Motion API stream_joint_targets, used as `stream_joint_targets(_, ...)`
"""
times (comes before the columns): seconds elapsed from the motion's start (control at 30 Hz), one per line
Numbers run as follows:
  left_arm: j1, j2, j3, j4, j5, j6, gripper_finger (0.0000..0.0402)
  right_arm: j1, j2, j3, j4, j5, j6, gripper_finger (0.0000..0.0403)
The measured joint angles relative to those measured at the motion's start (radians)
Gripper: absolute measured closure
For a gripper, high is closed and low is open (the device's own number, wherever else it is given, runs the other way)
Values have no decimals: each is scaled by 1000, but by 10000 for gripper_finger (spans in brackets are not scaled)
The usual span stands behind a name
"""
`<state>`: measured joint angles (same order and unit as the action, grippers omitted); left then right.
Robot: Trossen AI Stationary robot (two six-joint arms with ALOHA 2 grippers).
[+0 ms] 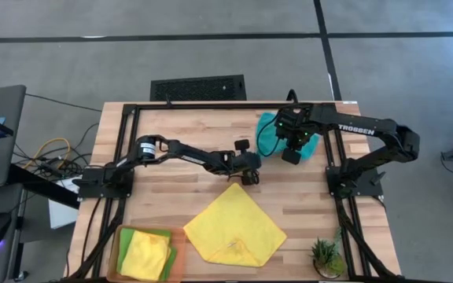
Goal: Fold microfiber towels
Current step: Fold the blue microfiber towel
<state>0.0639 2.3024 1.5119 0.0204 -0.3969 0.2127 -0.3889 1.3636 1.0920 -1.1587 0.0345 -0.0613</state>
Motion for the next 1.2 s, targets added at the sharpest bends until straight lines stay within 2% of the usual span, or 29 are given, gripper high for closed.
stream_joint_targets(0.27,21,-140,-3,-288,51,-55,401,0,0,0,-17,-8,-26,386)
stream_joint_targets(0.47,45,-238,-3,-415,102,-86,401,9,0,0,-4,-10,-26,368)
stream_joint_targets(0.67,49,-264,-3,-466,106,-106,401,18,0,0,16,-86,-26,344)
stream_joint_targets(0.8,48,-266,-3,-469,133,-139,401,35,0,0,49,-88,-26,325)
stream_joint_targets(1.07,47,-266,-3,-508,130,-227,401,127,0,0,99,-89,-34,257)
stream_joint_targets(1.2,47,-285,-3,-514,126,-236,401,192,0,-1,107,-98,-45,237)
